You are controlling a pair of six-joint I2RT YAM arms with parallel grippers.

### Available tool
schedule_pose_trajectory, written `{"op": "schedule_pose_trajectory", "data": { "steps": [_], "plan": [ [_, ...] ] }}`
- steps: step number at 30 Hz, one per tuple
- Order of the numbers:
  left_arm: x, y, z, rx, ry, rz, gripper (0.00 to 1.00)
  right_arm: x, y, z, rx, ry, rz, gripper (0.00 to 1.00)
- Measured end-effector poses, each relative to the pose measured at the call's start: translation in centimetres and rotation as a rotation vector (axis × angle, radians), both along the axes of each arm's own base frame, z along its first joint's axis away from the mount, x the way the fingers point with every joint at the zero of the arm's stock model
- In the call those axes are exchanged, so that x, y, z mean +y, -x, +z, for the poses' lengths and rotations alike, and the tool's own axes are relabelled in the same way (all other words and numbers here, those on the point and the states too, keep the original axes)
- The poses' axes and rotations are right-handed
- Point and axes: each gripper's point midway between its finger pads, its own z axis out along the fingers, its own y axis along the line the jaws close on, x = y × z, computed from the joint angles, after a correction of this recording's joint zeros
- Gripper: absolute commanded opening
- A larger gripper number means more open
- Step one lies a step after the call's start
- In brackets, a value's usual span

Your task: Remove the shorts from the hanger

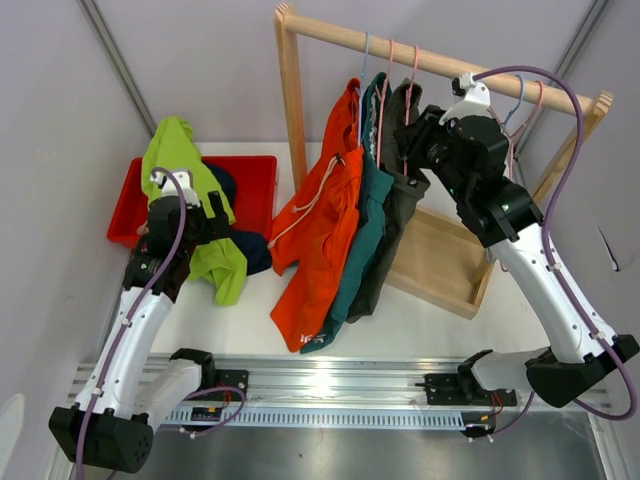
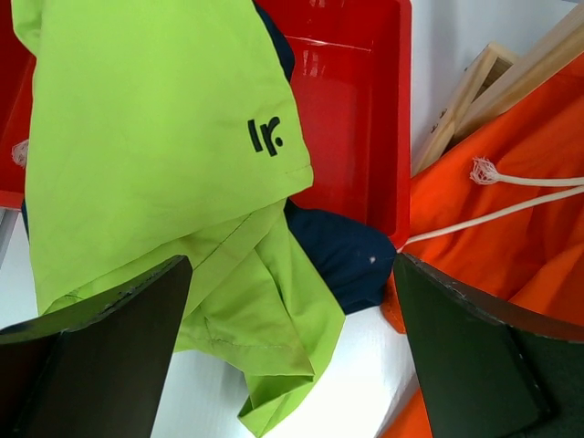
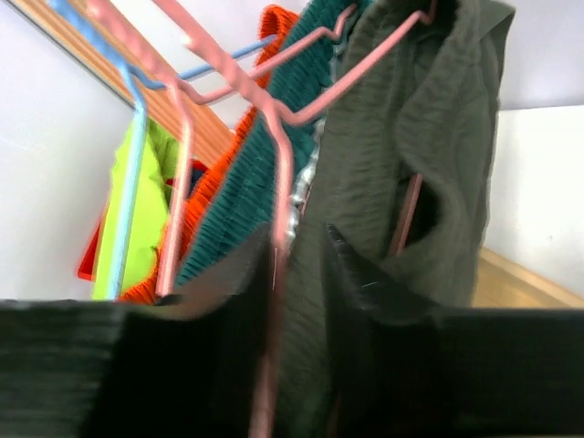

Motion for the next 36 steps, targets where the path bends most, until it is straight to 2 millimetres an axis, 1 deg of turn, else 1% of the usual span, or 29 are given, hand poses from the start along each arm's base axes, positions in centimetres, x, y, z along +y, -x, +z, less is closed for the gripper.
{"op": "schedule_pose_trajectory", "data": {
  "steps": [1, 2, 4, 5, 8, 10, 12, 13, 14, 16, 20, 21, 22, 24, 25, 27, 28, 30, 31, 35, 36],
  "plan": [
    [0.0, 0.0, 0.0, 0.000, 0.000, 0.000, 0.98, 0.1, 0.0, 0.1, -0.005, -0.002, 0.001, 0.20],
    [0.0, 0.0, 0.0, 0.000, 0.000, 0.000, 0.98, 0.2, 0.0, 0.2, -0.008, -0.006, 0.003, 0.10],
    [0.0, 0.0, 0.0, -0.001, 0.000, -0.002, 0.98, 0.4, 0.1, 0.4, -0.014, -0.010, 0.003, 0.02],
    [0.0, 0.0, 0.0, -0.001, 0.001, -0.002, 0.97, 0.4, 0.1, 0.4, -0.013, -0.011, 0.002, 0.00],
    [-0.2, 0.1, 0.2, -0.007, 0.001, -0.008, 0.98, 0.4, 0.2, 0.4, -0.013, -0.014, -0.002, 0.00],
    [-0.5, 0.4, 0.6, -0.030, -0.001, -0.025, 0.99, 0.3, 0.3, 0.4, -0.014, -0.013, -0.007, 0.00],
    [-1.5, 1.0, 1.6, -0.067, -0.004, -0.064, 0.99, 0.0, 0.7, 0.5, -0.017, -0.014, -0.016, 0.00],
    [-2.4, 1.3, 2.2, -0.092, -0.010, -0.097, 0.99, -0.4, 1.1, 0.6, -0.018, -0.013, -0.024, 0.00],
    [-3.6, 1.7, 2.9, -0.113, -0.015, -0.139, 0.99, -0.8, 1.5, 0.8, -0.021, -0.014, -0.033, 0.00],
    [-6.7, 2.6, 4.6, -0.144, -0.021, -0.246, 0.99, -2.0, 2.6, 1.6, -0.032, -0.022, -0.057, 0.00],
    [-13.4, 4.7, 9.4, -0.207, 0.000, -0.463, 0.99, -4.6, 5.7, 4.0, -0.083, -0.065, -0.093, 0.00],
    [-15.9, 6.0, 11.1, -0.232, 0.015, -0.544, 0.99, -5.2, 6.6, 4.7, -0.097, -0.079, -0.097, 0.00],
    [-17.9, 7.2, 12.5, -0.256, 0.035, -0.611, 0.99, -5.8, 7.4, 5.3, -0.112, -0.095, -0.102, 0.00],
    [-21.7, 10.2, 15.0, -0.294, 0.076, -0.759, 0.99, -6.9, 8.9, 6.7, -0.141, -0.122, -0.112, 0.00],
    [-23.4, 11.5, 15.8, -0.307, 0.093, -0.819, 0.99, -7.4, 9.5, 7.3, -0.153, -0.135, -0.116, 0.00],
    [-26.7, 14.0, 16.4, -0.318, 0.121, -0.925, 0.99, -7.9, 10.3, 8.0, -0.162, -0.155, -0.120, 0.00],
    [-27.9, 15.0, 16.5, -0.320, 0.131, -0.965, 0.99, -8.2, 10.6, 8.1, -0.163, -0.163, -0.122, 0.00],
    [-31.3, 17.0, 16.2, -0.315, 0.145, -1.051, 0.99, -8.6, 11.1, 8.1, -0.159, -0.174, -0.128, 0.00],
    [-32.8, 17.8, 16.0, -0.312, 0.149, -1.080, 0.99, -8.8, 11.4, 8.1, -0.159, -0.183, -0.132, 0.00],
    [-39.5, 20.9, 13.1, -0.261, 0.127, -1.213, 0.99, -9.2, 11.8, 7.5, -0.140, -0.191, -0.143, 0.00],
    [-40.8, 21.7, 12.6, -0.251, 0.123, -1.239, 0.99, -9.2, 11.8, 7.3, -0.133, -0.189, -0.145, 0.00]
  ]
}}
